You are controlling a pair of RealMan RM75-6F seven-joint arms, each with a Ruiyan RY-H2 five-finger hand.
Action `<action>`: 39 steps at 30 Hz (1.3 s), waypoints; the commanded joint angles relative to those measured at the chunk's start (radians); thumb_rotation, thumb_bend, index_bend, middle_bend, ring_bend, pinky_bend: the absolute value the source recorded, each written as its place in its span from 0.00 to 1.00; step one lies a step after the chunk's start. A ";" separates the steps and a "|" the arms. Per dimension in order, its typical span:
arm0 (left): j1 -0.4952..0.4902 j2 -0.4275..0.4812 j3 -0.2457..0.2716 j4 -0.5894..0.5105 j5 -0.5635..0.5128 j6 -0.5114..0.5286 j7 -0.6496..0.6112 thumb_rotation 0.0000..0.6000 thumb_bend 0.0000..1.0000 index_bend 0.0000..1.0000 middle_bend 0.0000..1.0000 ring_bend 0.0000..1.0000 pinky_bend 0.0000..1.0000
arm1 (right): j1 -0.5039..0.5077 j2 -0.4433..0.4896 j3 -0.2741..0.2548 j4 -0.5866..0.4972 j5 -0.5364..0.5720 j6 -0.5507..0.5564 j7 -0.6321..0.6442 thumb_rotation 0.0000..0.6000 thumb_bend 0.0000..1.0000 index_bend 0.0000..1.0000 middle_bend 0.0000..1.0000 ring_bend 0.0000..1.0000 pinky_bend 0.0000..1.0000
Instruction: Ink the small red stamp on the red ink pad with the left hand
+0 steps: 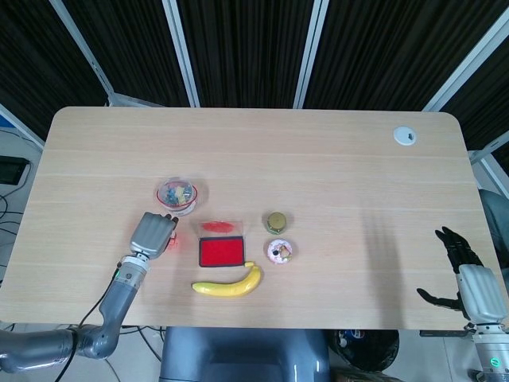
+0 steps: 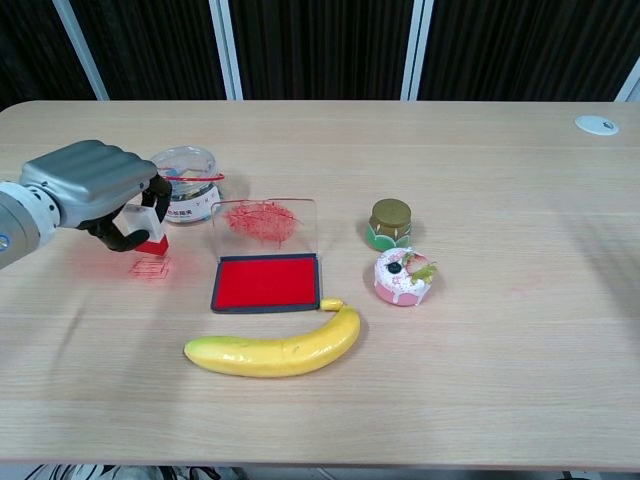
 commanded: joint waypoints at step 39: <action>-0.001 -0.035 -0.003 0.020 -0.068 -0.056 0.079 1.00 0.42 0.53 0.54 0.48 0.58 | 0.000 0.000 0.000 -0.002 0.000 0.000 0.000 1.00 0.16 0.00 0.00 0.00 0.18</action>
